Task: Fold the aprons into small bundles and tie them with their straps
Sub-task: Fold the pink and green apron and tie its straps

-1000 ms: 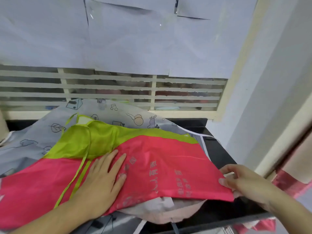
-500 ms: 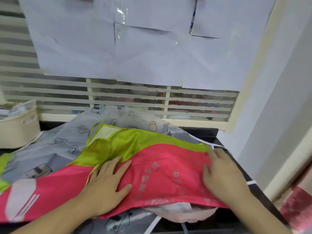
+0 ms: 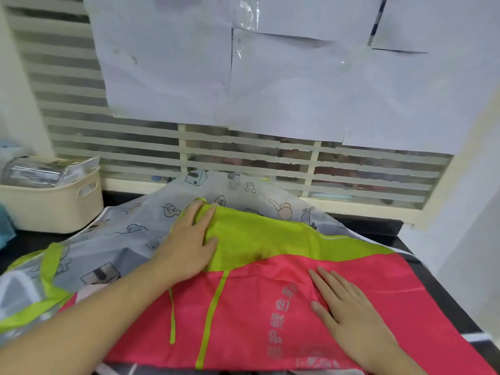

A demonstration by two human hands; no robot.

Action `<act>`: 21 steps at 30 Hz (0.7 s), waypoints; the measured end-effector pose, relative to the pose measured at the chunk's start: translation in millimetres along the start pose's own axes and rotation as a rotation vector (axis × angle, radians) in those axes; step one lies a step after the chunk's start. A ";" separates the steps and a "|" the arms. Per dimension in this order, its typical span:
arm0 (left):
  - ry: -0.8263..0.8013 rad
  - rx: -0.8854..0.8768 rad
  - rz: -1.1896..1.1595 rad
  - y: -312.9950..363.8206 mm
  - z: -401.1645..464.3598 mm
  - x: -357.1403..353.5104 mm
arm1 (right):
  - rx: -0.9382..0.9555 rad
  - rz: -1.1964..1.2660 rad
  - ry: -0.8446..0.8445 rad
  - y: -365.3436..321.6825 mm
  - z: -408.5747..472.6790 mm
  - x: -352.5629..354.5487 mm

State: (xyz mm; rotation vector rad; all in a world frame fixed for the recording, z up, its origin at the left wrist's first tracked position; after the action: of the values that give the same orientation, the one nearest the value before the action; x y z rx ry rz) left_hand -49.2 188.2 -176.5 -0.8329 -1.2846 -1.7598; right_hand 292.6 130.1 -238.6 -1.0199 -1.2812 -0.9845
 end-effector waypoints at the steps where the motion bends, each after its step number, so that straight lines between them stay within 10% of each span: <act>1: 0.000 0.040 -0.036 -3.6 11.1 2.2 | -0.007 -0.002 -0.003 0.1 0.7 -0.5; 15: 0.483 0.363 0.070 -52.9 34.7 129.7 | -0.005 -0.033 0.008 -0.9 -0.5 0.7; 21: 0.365 -0.006 0.125 7.9 -1.7 91.7 | -0.015 -0.040 -0.003 -0.6 -0.1 0.4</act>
State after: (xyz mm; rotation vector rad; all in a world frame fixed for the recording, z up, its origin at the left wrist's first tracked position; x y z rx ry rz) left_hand -85.9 165.7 -95.2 -0.5487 -0.9659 -1.7192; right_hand 292.1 129.9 -238.2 -1.0111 -1.3028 -1.0241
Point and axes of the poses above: each hand's wrist, its own z-axis towards the middle knuckle, its own x-axis out of the back of the hand, y = z × x, the point moved 6 cm from there along z, towards the middle knuckle, and after that the axes turned 3 degrees about -z, right-handed, at the moved point
